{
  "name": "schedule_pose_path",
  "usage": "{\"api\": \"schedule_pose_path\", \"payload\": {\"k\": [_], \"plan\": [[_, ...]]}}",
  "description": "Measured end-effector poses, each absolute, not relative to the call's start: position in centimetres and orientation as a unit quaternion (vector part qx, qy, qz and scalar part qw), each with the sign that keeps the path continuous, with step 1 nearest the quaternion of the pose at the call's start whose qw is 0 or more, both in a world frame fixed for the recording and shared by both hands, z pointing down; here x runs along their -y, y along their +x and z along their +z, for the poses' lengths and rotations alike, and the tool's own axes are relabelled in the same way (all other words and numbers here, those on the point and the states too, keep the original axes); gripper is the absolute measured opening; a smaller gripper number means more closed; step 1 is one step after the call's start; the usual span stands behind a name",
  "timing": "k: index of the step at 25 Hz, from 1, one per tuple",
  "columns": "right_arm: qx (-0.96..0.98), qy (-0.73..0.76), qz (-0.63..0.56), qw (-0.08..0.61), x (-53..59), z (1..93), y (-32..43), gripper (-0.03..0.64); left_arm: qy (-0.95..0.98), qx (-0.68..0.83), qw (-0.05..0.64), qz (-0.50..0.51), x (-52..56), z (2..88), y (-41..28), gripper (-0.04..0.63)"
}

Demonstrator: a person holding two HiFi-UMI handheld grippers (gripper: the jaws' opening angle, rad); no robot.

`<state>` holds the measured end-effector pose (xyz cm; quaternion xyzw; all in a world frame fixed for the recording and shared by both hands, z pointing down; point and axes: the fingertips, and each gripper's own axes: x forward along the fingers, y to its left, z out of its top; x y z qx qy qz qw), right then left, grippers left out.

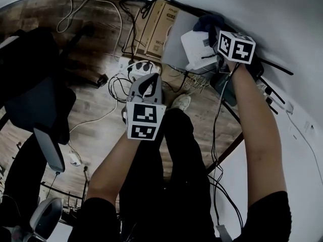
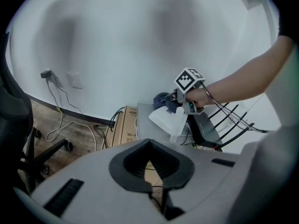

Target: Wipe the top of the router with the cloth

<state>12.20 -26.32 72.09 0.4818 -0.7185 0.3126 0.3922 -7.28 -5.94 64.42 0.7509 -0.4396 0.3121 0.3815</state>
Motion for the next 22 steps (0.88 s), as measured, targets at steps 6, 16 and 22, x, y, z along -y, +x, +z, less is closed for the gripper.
{"api": "schedule_pose_path", "payload": {"k": [6,16,22], "plan": [[0.705,0.491,0.304,0.411,26.2,71.9,12.7,0.054,0.743,0.447,0.385,0.314,6.0,64.8,-7.8,-0.006],[0.697,0.491,0.235,0.466,25.5,71.8,14.0,0.051,0.741,0.448,0.388,0.316,5.3,65.0,-7.2,-0.006],[0.681,0.507,0.265,0.458,24.6,71.5,15.4,0.048,0.742,0.447,0.387,0.315,5.1,64.9,-6.9,-0.006]]}}
